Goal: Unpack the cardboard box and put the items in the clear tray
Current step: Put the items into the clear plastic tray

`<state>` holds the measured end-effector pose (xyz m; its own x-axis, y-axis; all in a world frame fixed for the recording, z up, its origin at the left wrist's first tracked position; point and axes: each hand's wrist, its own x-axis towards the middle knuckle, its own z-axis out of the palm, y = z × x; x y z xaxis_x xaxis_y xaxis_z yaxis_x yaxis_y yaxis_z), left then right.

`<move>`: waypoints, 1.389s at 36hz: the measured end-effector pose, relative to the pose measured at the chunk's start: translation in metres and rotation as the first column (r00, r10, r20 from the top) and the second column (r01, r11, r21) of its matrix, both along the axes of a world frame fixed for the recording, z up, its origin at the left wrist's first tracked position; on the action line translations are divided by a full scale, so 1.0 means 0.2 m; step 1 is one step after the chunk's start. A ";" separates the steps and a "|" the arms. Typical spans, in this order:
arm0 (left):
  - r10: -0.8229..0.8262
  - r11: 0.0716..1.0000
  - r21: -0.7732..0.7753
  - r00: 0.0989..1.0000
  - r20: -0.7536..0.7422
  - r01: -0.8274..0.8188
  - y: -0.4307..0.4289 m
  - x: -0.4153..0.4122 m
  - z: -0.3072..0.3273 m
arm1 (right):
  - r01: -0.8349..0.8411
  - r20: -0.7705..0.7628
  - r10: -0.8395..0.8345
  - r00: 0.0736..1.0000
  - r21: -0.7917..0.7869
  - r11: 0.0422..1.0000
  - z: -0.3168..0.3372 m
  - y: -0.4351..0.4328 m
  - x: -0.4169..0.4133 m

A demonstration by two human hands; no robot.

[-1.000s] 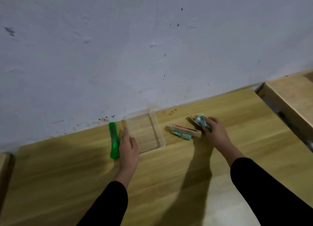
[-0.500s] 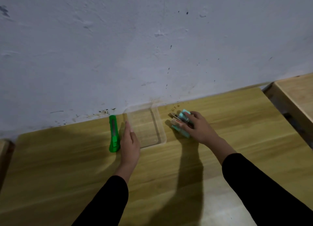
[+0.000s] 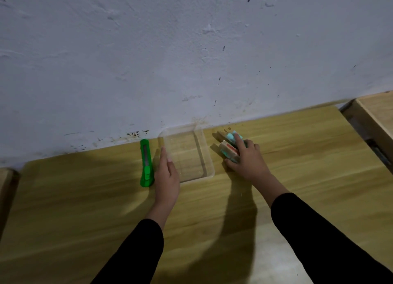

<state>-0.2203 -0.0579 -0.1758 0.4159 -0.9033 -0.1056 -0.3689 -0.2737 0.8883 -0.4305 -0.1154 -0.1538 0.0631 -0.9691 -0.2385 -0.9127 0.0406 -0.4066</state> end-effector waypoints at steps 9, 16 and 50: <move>-0.008 1.000 -0.006 1.000 -0.015 0.008 -0.01 0.00 0.00 | 0.154 0.254 -0.135 0.958 -0.058 0.986 0.04 0.04 0.05; 0.003 1.000 -0.024 0.999 -0.035 -0.004 -0.01 -0.02 0.04 | 0.191 0.552 -0.108 0.827 -0.095 0.977 0.17 0.08 0.29; -0.117 0.988 0.050 0.932 -0.344 0.143 0.01 0.11 0.12 | -0.279 0.176 0.242 0.954 0.229 0.932 0.19 0.13 0.59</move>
<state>-0.1988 -0.0557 -0.1526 0.2234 -0.9313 -0.2877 -0.0857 -0.3128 0.9459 -0.3116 -0.0887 -0.1165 0.3564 -0.8244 -0.4397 -0.8382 -0.0742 -0.5403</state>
